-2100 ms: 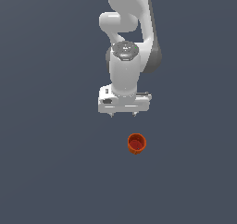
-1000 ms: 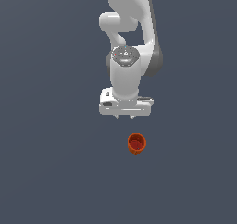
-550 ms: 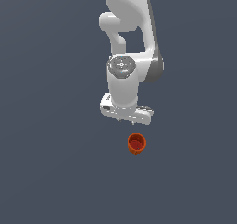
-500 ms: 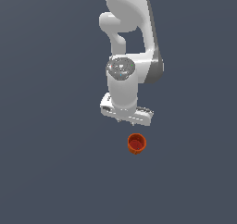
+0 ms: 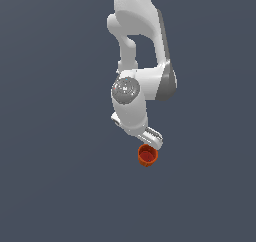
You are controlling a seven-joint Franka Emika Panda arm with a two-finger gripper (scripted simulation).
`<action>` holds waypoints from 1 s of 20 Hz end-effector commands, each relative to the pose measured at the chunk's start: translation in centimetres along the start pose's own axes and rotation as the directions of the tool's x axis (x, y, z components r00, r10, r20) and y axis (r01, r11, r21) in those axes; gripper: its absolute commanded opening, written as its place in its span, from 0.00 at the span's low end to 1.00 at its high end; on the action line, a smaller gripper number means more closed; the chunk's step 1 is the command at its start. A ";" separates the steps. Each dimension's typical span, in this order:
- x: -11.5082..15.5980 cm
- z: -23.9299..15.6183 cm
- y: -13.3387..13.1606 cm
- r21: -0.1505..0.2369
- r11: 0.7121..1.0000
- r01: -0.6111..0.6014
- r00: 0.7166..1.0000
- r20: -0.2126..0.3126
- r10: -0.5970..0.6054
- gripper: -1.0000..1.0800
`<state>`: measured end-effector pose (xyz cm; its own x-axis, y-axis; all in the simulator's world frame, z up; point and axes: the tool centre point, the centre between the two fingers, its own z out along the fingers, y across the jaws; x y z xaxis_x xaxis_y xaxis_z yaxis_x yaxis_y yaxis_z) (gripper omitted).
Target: Pick up the object and move it to a goal position.
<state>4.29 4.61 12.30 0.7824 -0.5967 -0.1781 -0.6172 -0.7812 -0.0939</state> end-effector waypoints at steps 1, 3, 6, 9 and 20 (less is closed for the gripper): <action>0.2 0.6 -0.4 0.011 0.997 -0.082 0.996 0.022 0.082 0.62; 0.3 1.0 -0.7 0.017 0.990 -0.139 0.990 0.039 0.138 0.62; 0.4 1.6 -1.1 0.022 0.977 -0.211 0.976 0.061 0.209 0.62; 0.5 2.0 -1.4 0.024 0.963 -0.267 0.961 0.079 0.265 0.62; 0.7 2.7 -1.8 0.024 0.940 -0.341 0.936 0.104 0.337 0.62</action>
<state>5.68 6.09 9.74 0.5153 -0.8028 -0.3000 -0.8490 -0.5259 -0.0508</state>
